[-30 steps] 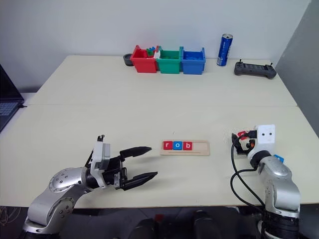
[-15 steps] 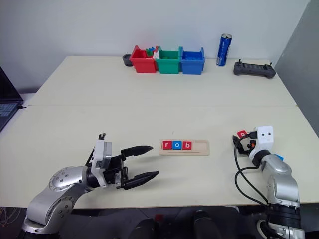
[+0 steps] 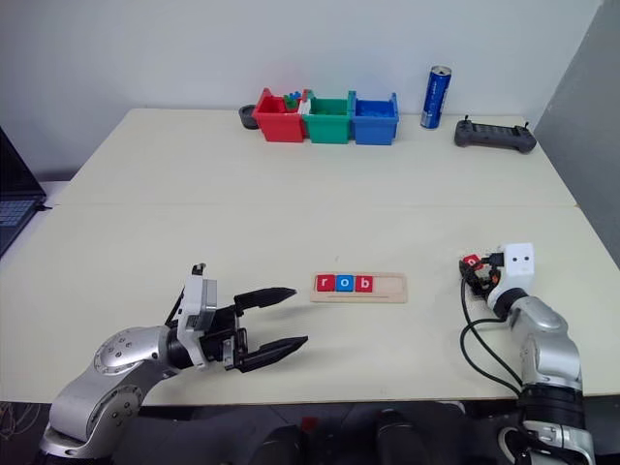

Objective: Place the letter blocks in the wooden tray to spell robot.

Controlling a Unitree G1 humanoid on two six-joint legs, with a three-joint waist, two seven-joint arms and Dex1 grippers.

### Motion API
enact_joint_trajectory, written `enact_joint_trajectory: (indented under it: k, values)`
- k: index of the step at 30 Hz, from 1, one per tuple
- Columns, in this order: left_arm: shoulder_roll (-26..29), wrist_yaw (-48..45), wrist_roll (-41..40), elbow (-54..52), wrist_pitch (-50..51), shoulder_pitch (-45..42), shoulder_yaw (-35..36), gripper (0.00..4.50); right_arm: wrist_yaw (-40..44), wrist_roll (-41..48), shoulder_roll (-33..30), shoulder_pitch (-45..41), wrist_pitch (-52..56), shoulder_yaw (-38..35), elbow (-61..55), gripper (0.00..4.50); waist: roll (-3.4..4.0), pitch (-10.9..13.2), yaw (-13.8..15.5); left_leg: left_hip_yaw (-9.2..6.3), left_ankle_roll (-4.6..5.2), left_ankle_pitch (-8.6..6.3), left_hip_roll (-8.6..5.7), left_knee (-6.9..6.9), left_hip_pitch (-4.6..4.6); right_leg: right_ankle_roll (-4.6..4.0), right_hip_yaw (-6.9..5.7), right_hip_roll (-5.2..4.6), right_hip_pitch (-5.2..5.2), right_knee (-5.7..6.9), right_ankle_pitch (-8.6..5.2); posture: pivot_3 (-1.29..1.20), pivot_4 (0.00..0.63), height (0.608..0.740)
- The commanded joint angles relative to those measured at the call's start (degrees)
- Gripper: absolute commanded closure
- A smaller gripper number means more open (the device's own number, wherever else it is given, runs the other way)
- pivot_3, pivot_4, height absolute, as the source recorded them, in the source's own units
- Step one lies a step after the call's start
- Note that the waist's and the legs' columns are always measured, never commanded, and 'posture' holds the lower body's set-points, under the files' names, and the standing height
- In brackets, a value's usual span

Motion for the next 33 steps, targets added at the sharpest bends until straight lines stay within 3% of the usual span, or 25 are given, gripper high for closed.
enact_joint_trajectory:
  k: [1,3,4,8,14,18,29,33]
  values:
    - [0.41,-0.37,-0.36,-1.86,-1.43,-0.12,1.18,0.0,-0.75,0.6,-0.13,0.28,0.41,-0.27,-0.68,2.28,0.0,0.0,-0.05,0.0,0.0,0.0,0.0,0.0,0.0,0.0,0.0,0.0,0.0,0.0,0.0,0.0,0.15,0.74]
    - [0.39,-0.53,-0.22,-1.64,-1.71,0.0,1.2,0.0,-1.11,0.68,0.12,0.61,0.67,0.01,-1.42,2.96,0.0,0.0,-0.06,0.01,0.0,0.0,0.0,0.0,0.01,0.0,0.01,0.0,0.0,0.0,0.0,0.0,0.15,0.74]
    - [0.37,-0.54,-0.18,-1.62,-1.81,0.07,1.21,0.0,-1.13,0.67,0.19,0.96,0.84,0.32,-1.93,3.04,0.0,0.0,-0.05,0.0,0.0,0.0,0.0,0.0,0.01,0.0,0.01,0.0,0.0,0.0,0.0,0.0,0.15,0.74]
    - [0.55,-0.66,-0.29,-1.52,-2.23,0.33,1.33,0.0,-2.53,1.35,1.22,4.41,4.97,2.06,-10.18,3.04,0.01,-0.01,0.04,0.0,0.0,0.0,0.0,-0.01,0.0,0.0,0.01,0.0,0.0,0.0,0.0,0.0,0.15,0.74]
    - [0.76,-0.75,-0.6,-1.88,-2.42,1.13,1.66,0.0,-7.97,4.08,4.57,13.25,18.16,4.09,-32.29,3.04,0.05,-0.02,0.08,-0.06,0.0,0.0,0.02,-0.04,-0.02,0.0,-0.01,0.01,-0.01,-0.01,-0.01,0.0,0.15,0.74]
    - [0.36,-0.33,-0.49,-2.04,-2.37,0.96,1.21,0.0,-15.74,2.79,9.61,18.01,26.65,6.63,-43.42,3.04,0.05,-0.03,0.17,-0.04,0.0,0.0,0.02,-0.02,-0.02,0.02,0.0,0.01,-0.01,-0.02,-0.03,0.0,0.15,0.74]
    - [0.44,-0.97,-0.42,-1.27,-2.61,0.32,1.07,0.0,-20.94,2.21,15.78,22.19,31.13,12.27,-47.91,3.04,0.03,-0.04,0.12,-0.01,-0.01,0.0,0.04,-0.03,-0.02,0.25,0.01,0.01,-0.03,-0.05,-0.18,0.0,0.15,0.74]
    - [0.69,-1.54,-0.5,-1.13,-2.52,0.4,1.19,0.0,-19.5,2.88,15.15,22.88,31.39,12.54,-47.67,1.75,0.0,-0.06,0.08,-0.01,0.0,0.0,0.05,-0.04,-0.01,0.25,0.01,0.02,-0.03,-0.05,-0.19,0.0,0.15,0.74]
